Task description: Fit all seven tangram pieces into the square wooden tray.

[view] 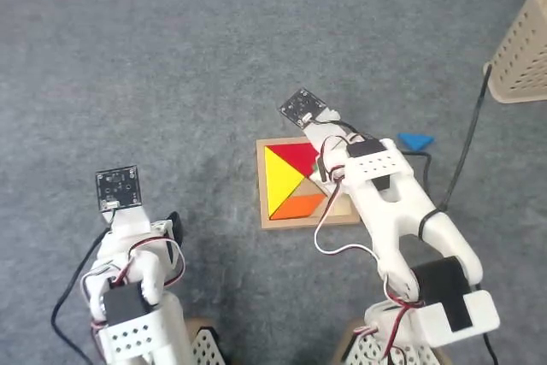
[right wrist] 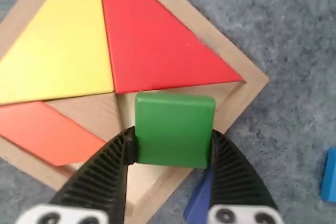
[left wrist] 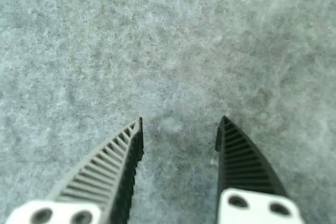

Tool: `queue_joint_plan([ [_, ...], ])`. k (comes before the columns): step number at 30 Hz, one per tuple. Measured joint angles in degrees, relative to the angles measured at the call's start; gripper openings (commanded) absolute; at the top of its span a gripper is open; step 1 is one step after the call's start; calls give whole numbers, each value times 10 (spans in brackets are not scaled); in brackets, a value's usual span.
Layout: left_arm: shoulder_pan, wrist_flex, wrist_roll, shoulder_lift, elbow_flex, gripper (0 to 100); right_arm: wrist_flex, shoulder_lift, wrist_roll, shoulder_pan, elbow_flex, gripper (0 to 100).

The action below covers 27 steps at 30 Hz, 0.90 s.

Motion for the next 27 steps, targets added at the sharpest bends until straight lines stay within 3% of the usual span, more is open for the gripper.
queue_joint_plan([
  [27,0,0,0,0,0,216,62,0,11,-40,0,180],
])
